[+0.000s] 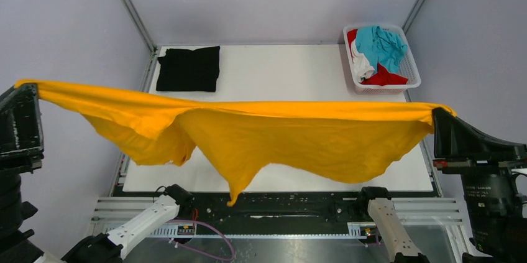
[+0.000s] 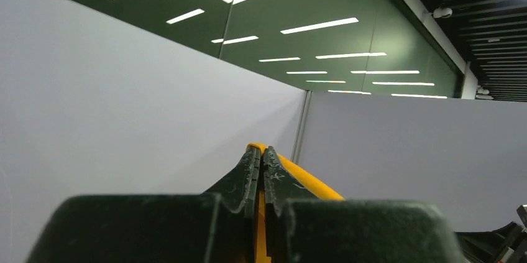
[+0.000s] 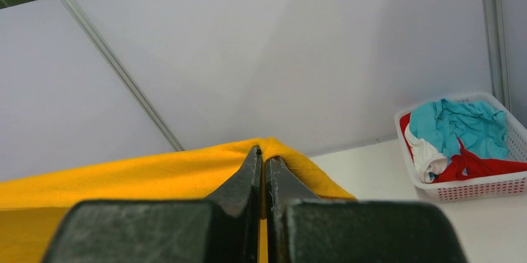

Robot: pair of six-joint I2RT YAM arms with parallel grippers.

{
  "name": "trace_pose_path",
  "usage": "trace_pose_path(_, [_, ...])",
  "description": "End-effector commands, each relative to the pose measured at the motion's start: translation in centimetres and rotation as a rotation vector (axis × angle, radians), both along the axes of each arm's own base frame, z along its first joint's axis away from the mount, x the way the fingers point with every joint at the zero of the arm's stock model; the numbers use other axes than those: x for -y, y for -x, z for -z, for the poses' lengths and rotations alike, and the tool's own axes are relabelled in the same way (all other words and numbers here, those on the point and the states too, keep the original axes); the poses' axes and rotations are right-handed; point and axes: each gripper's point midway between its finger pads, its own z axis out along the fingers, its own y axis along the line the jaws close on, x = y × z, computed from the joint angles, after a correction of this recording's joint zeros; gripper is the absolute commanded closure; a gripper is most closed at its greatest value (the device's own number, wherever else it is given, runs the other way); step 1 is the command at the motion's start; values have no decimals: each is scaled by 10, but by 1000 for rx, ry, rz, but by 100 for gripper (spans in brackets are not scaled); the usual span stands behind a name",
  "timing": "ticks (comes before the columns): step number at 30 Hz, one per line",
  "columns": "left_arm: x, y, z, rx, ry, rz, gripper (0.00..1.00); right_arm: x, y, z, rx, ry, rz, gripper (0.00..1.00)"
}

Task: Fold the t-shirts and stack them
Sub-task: Flatten out the tshirt

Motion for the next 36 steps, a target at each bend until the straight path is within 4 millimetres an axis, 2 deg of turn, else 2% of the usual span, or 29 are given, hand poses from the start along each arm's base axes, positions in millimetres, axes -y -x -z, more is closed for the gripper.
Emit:
trace_pose_path(1, [13, -14, -18, 31, -47, -15, 100, 12, 2, -2, 8, 16, 73, 100])
trace_pose_path(4, [18, -42, -16, -21, -47, -62, 100, 17, -11, 8, -36, 15, 98, 100])
trace_pose_path(7, [23, -84, -5, -101, -41, -145, 100, 24, -37, 23, -97, 12, 131, 100])
trace_pose_path(11, [29, -162, 39, -270, -35, -320, 100, 35, -90, 60, -209, -16, 182, 100])
trace_pose_path(14, [35, -231, 97, -427, -70, -495, 100, 40, -147, 105, -331, -29, 204, 100])
trace_pose_path(16, [42, -275, 140, -531, -114, -589, 100, 42, -188, 146, -439, -38, 213, 100])
trace_pose_path(18, [54, -323, 194, -642, -196, -611, 100, 42, -225, 197, -556, -55, 216, 100])
trace_pose_path(21, [65, -393, 287, -808, -273, -593, 100, 39, -274, 279, -696, -92, 202, 100])
trace_pose_path(24, [76, -449, 372, -953, -354, -569, 98, 33, -317, 351, -811, -112, 172, 100])
trace_pose_path(26, [89, -479, 418, -1025, -424, -548, 94, 29, -343, 386, -883, -111, 149, 96])
trace_pose_path(27, [97, -497, 450, -1080, -473, -535, 91, 26, -354, 400, -920, -109, 135, 91])
trace_pose_path(29, [107, -521, 481, -1149, -523, -523, 88, 20, -373, 426, -998, -101, 94, 78])
trace_pose_path(30, [110, -532, 492, -1175, -536, -524, 85, 18, -383, 436, -1024, -103, 81, 66])
trace_pose_path(31, [112, -543, 504, -1203, -551, -526, 76, 18, -392, 442, -1045, -104, 80, 55])
trace_pose_path(32, [115, -552, 511, -1225, -558, -526, 61, 18, -399, 451, -1077, -100, 86, 48])
trace_pose_path(35, [126, -571, 515, -1259, -571, -493, 47, 21, -410, 446, -1085, -81, 104, 32])
trace_pose_path(36, [130, -574, 514, -1264, -564, -476, 32, 22, -411, 442, -1074, -69, 115, 26])
